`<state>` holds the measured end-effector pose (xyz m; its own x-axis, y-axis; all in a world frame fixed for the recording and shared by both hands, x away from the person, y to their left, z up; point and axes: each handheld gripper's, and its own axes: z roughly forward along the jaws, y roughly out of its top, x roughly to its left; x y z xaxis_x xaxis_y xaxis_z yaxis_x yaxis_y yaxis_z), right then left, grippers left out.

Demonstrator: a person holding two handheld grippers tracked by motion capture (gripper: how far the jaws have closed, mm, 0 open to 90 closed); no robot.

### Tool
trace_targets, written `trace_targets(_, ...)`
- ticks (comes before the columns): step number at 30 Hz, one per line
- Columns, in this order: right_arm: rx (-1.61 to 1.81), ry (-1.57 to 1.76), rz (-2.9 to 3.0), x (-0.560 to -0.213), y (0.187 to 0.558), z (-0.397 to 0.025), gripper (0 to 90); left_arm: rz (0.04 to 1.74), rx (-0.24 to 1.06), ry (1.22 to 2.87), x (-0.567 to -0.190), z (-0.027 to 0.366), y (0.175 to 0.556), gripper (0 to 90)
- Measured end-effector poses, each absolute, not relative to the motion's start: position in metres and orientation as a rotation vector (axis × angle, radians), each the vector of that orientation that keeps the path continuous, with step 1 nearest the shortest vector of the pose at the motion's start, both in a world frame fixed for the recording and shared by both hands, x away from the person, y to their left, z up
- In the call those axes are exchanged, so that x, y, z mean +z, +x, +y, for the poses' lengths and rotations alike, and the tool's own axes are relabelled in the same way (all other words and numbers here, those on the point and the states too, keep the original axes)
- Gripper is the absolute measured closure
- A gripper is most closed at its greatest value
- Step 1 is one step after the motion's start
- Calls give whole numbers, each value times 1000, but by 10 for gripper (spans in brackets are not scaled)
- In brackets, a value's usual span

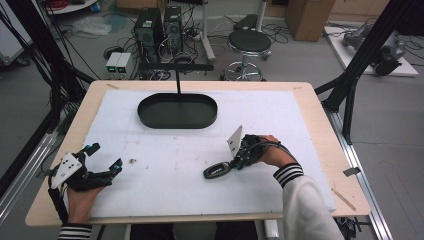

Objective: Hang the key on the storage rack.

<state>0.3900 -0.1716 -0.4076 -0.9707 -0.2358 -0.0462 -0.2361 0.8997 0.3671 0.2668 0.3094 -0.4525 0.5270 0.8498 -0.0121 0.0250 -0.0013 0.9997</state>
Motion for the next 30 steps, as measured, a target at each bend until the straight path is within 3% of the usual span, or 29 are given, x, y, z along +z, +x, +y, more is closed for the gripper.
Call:
trace_targets(9, 729, -299, 3042, -395, 385, -176, 832, 767, 741, 1446, -452, 310, 267, 17)
trace_targets(15, 934, -256, 2978, -379, 384, -185, 837, 700, 649, 1428, -442, 307, 273, 17)
trace_targets(25, 1141, -247, 2876, -361, 379, -189, 845, 556, 439, 1558, -404, 288, 294, 17)
trace_targets(30, 1177, -261, 2849, -354, 376, -186, 845, 522, 393, 1620, -390, 273, 303, 17)
